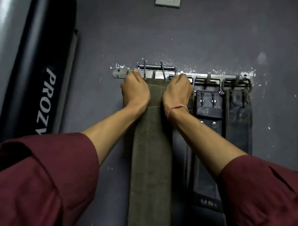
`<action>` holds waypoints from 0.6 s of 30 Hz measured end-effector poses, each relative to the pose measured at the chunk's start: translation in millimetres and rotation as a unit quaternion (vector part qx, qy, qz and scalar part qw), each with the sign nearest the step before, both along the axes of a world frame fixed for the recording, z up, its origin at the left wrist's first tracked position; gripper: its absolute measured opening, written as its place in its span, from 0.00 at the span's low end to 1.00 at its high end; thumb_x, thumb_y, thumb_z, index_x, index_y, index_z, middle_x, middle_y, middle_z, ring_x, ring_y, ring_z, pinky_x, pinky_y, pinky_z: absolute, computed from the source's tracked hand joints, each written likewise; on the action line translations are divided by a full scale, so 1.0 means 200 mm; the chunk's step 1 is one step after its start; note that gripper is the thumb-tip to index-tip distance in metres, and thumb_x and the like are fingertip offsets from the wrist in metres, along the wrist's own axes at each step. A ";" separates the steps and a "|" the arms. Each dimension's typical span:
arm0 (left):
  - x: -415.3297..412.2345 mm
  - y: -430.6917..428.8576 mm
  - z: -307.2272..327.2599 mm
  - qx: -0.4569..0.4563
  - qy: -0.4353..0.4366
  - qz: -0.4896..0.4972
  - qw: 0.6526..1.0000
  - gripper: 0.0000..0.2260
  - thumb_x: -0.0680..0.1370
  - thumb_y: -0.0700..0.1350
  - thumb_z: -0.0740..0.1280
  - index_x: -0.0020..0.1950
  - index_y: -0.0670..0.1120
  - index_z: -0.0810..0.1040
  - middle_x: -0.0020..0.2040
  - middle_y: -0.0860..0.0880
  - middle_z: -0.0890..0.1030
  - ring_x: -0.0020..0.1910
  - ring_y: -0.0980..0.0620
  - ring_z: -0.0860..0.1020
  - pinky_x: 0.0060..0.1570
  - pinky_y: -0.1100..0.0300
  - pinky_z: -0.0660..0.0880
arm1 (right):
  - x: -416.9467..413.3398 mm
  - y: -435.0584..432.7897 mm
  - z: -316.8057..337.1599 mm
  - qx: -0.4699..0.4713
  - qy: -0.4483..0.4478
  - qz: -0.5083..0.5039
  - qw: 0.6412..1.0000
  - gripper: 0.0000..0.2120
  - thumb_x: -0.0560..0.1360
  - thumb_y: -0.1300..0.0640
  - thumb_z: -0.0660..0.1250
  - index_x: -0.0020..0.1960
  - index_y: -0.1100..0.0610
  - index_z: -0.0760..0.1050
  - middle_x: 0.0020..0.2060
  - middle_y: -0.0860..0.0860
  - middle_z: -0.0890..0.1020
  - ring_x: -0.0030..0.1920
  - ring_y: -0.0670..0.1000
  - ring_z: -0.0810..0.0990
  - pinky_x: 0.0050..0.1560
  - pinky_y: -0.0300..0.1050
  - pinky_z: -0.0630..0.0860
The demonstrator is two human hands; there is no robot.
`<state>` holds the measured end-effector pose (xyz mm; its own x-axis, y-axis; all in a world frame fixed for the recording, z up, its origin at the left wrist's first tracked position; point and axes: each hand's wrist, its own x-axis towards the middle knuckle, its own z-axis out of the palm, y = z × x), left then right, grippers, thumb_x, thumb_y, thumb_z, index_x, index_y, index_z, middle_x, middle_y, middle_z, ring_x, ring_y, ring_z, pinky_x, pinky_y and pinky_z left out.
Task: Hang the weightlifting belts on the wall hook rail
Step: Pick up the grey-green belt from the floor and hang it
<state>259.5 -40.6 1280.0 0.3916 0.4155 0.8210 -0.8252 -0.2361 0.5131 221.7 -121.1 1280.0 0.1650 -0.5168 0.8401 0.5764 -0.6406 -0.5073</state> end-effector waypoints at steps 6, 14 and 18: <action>0.09 -0.03 0.13 0.018 0.033 -0.001 0.999 0.22 0.85 0.45 0.48 0.54 0.33 0.77 0.55 0.33 0.80 0.56 0.35 0.77 0.48 0.54 0.70 | 0.06 -0.03 0.11 0.012 0.038 0.013 0.999 0.16 0.81 0.63 0.52 0.52 0.68 0.77 0.53 0.64 0.80 0.40 0.56 0.68 0.39 0.43 0.60; 0.22 -0.06 0.11 0.006 0.100 -0.023 0.995 0.21 0.85 0.47 0.50 0.62 0.34 0.76 0.63 0.34 0.77 0.61 0.35 0.76 0.60 0.49 0.72 | 0.17 -0.07 0.12 0.015 0.047 -0.005 0.999 0.16 0.81 0.62 0.53 0.56 0.66 0.77 0.52 0.62 0.82 0.48 0.60 0.79 0.39 0.44 0.64; 0.25 -0.06 0.04 0.013 0.082 -0.013 0.996 0.23 0.85 0.50 0.49 0.60 0.38 0.79 0.60 0.35 0.80 0.59 0.36 0.77 0.56 0.52 0.72 | 0.22 -0.04 0.07 0.003 0.031 -0.057 0.998 0.16 0.82 0.59 0.53 0.64 0.63 0.72 0.49 0.61 0.83 0.49 0.60 0.82 0.38 0.46 0.68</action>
